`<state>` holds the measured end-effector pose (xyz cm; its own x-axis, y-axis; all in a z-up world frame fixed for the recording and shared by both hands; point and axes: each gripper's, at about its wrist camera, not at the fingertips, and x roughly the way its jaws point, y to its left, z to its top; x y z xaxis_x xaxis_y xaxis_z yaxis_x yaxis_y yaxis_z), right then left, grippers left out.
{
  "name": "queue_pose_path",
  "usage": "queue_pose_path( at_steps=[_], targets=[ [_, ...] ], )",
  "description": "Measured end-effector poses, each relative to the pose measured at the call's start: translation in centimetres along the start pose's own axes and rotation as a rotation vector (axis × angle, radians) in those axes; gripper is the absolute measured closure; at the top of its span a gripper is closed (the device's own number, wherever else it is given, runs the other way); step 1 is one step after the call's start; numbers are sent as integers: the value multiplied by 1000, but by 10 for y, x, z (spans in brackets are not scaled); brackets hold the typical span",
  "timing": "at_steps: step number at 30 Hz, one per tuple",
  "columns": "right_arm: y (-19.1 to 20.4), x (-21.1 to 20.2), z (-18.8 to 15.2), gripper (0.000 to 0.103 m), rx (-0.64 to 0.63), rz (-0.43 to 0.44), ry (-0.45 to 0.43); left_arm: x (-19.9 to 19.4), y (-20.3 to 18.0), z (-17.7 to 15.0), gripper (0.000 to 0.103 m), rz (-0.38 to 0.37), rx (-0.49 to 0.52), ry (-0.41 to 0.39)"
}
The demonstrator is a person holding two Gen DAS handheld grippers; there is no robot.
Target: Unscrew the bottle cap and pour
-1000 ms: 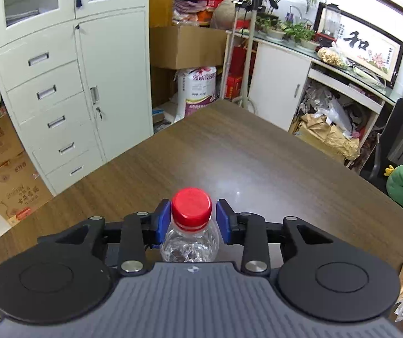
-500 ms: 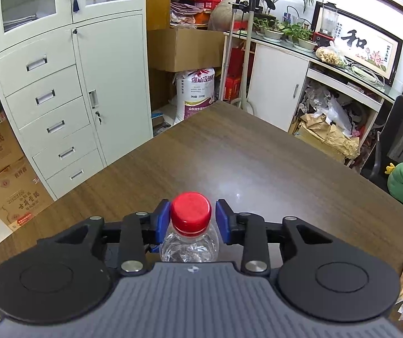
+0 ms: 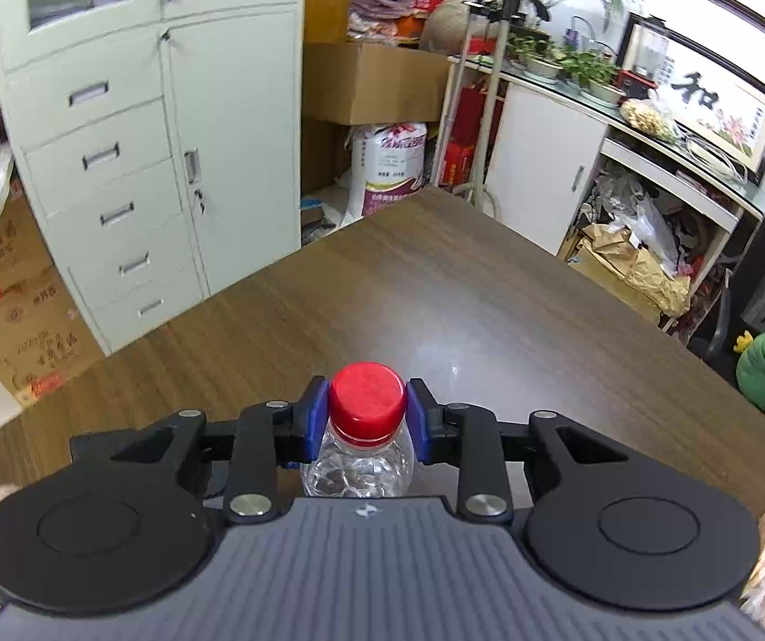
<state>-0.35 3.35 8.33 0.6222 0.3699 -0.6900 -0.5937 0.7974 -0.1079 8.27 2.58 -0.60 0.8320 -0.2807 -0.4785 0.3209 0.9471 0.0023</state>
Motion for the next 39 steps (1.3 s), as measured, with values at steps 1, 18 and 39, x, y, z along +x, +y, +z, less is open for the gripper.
queue_pose_path(
  at_steps=[1, 18, 39],
  targets=[
    [0, 0, 1, 72, -15, 5, 5, 0, 0, 0, 42, -2, 0, 1],
    [1, 7, 25, 71, -239, 120, 88, 2, 4, 1, 41, -25, 9, 5],
    [-16, 4, 26, 71, -218, 196, 85, 2, 8, -2, 41, -14, 8, 4]
  ],
)
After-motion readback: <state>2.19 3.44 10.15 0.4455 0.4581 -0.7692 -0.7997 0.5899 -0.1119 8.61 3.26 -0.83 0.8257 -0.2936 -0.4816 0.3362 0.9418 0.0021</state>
